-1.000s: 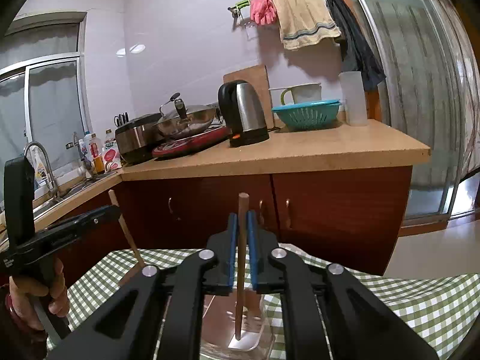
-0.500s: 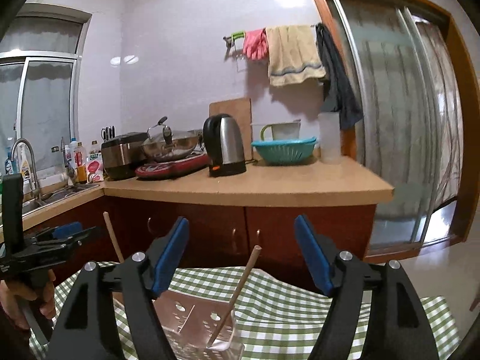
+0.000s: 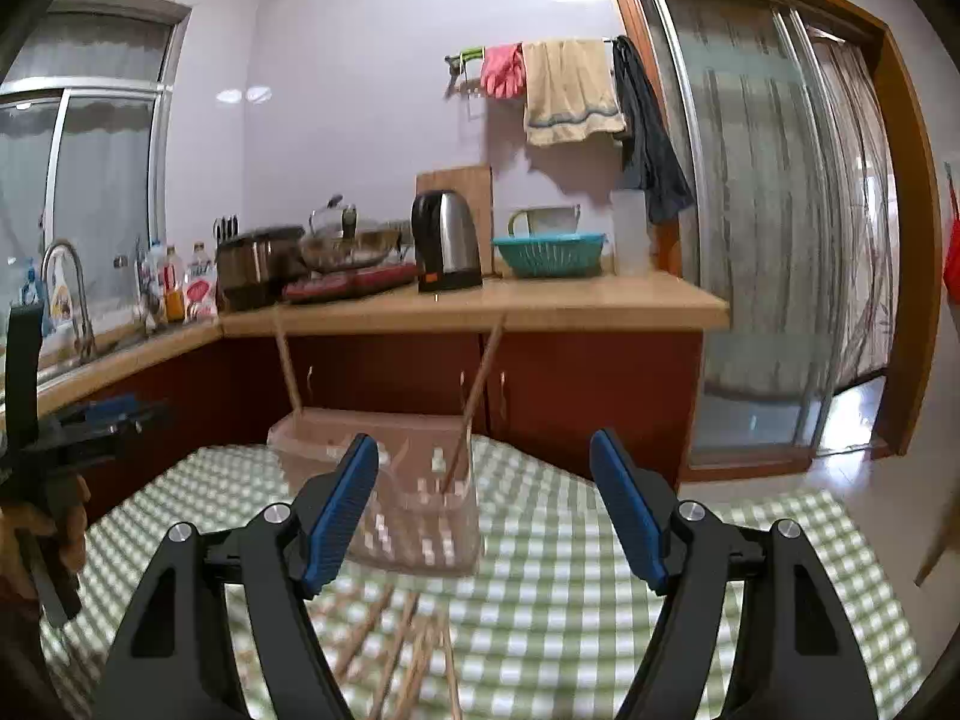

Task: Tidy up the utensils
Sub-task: 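Close the right gripper on a loose chopstick while the left gripper returns to the chopsticks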

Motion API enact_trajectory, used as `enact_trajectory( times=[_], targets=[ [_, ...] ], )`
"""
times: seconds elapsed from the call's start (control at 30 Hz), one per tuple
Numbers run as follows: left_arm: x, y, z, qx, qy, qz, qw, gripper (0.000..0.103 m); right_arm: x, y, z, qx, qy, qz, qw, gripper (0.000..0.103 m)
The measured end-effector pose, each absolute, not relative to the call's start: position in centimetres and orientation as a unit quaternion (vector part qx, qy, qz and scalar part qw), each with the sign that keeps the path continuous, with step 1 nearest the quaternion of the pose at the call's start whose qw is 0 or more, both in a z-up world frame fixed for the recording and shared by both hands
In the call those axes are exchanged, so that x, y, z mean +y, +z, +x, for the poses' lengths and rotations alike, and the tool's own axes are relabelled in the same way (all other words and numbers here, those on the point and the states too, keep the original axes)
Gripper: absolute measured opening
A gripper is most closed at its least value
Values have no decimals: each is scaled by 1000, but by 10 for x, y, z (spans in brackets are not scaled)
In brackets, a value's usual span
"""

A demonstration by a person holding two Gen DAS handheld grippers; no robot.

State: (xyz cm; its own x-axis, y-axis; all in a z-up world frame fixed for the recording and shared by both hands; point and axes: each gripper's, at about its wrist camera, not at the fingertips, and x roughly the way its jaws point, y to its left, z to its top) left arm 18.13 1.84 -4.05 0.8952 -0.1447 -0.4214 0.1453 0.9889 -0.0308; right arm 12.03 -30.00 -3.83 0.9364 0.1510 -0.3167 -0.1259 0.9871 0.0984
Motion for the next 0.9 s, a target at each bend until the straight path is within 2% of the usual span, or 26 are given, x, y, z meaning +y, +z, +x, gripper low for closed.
enact_trajectory(
  times=[0.13, 0.37, 0.5, 0.8, 0.9],
  targets=[
    [22, -66, 151, 235, -70, 2, 969, 87, -304, -70, 86, 179, 70, 38, 981, 70],
    [27, -109, 107, 266, -55, 4, 962, 86, -316, -130, 37, 222, 79, 38, 971, 57],
    [29, -126, 92, 279, -49, 7, 959, 86, -319, -154, 22, 242, 91, 41, 965, 53],
    [32, -149, 76, 301, -37, 14, 953, 81, -311, -186, 17, 280, 105, 37, 954, 40],
    [33, -153, 74, 306, -35, 14, 951, 80, -307, -193, 19, 295, 108, 33, 949, 30]
  ],
)
